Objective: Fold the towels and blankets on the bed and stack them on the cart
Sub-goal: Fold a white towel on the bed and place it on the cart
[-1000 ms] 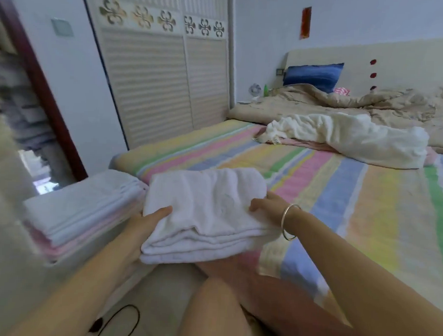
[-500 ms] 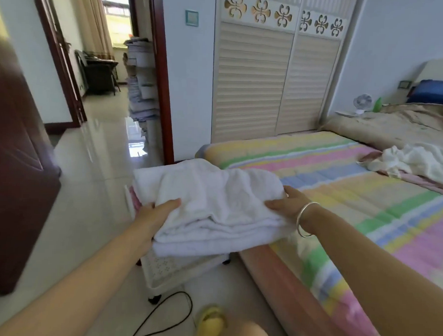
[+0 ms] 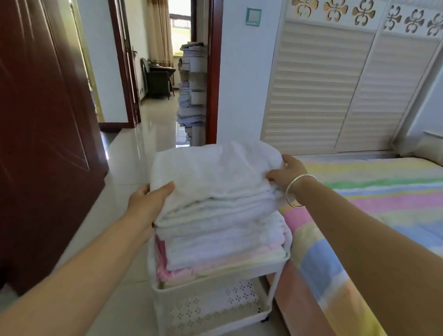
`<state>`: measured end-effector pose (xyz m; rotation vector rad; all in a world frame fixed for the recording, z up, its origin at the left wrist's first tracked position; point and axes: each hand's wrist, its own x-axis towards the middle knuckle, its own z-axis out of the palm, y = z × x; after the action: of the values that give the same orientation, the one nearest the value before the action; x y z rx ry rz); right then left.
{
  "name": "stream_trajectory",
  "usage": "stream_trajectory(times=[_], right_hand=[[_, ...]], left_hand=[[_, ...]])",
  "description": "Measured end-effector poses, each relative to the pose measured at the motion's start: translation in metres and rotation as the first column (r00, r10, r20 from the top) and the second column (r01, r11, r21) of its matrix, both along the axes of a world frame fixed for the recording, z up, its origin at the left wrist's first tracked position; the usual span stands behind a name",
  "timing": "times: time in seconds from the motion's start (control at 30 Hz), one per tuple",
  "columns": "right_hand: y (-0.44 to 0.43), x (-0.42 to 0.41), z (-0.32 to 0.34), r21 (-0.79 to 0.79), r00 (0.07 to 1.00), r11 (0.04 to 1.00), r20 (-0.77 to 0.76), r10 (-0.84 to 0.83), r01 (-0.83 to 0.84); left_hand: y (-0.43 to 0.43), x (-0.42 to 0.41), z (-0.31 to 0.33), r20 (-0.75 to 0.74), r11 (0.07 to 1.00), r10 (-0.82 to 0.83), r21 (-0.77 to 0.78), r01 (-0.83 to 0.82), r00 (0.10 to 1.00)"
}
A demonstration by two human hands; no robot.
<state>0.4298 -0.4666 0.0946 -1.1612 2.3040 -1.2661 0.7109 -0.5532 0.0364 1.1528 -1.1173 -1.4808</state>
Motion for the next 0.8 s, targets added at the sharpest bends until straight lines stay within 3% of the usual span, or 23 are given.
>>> stream_trajectory(times=[0.1,0.27,0.3,0.37,0.4,0.47,0.53,0.57,0.6,0.63,0.7,0.8], right_hand=[[-0.023,-0.018,-0.026,0.087,1.0,0.996,0.007,-0.008,0.007],[-0.039,-0.036,-0.077,0.422,0.997,0.903,0.047,0.062,-0.076],[-0.044,-0.039,-0.075,0.434,0.997,0.897,0.048,0.068,-0.082],[-0.061,-0.044,-0.058,0.391,0.988,0.92,-0.124,0.087,-0.032],[-0.069,-0.042,-0.047,0.325,0.962,0.945,-0.253,0.106,-0.018],[-0.09,-0.03,-0.034,0.248,0.871,0.965,-0.454,0.189,-0.081],[-0.104,-0.007,-0.044,0.409,0.749,0.91,-0.58,0.319,-0.072],[-0.109,0.001,-0.062,0.512,0.7,0.859,-0.603,0.384,-0.03],[-0.11,0.006,-0.079,0.588,0.669,0.809,-0.603,0.434,0.006],[-0.11,0.008,-0.101,0.635,0.671,0.772,-0.58,0.462,0.017],[-0.111,0.005,-0.131,0.652,0.715,0.758,-0.539,0.445,0.021],[-0.115,0.002,-0.131,0.667,0.732,0.745,-0.515,0.447,0.014]], left_hand=[[-0.014,-0.012,-0.019,0.059,1.0,0.006,-0.003,-0.006,0.998],[-0.02,-0.022,-0.055,0.252,0.987,-0.058,0.157,0.018,0.966],[-0.024,-0.023,-0.048,0.403,0.997,-0.009,0.07,-0.021,0.915],[-0.034,-0.033,-0.018,0.701,0.958,0.239,-0.284,-0.044,0.672],[-0.037,-0.04,0.001,0.723,0.89,0.367,-0.455,0.004,0.586],[-0.047,-0.063,0.024,0.755,0.798,0.428,-0.574,0.185,0.496],[-0.052,-0.086,0.013,0.907,0.824,0.323,-0.41,0.391,0.271],[-0.054,-0.095,-0.008,0.962,0.852,0.243,-0.273,0.447,0.125],[-0.053,-0.099,-0.027,0.983,0.873,0.182,-0.179,0.454,0.038],[-0.053,-0.1,-0.047,0.99,0.884,0.14,-0.126,0.449,0.002],[-0.055,-0.098,-0.075,0.989,0.887,0.146,-0.137,0.441,0.014],[-0.06,-0.099,-0.074,0.99,0.889,0.14,-0.114,0.444,-0.026]])
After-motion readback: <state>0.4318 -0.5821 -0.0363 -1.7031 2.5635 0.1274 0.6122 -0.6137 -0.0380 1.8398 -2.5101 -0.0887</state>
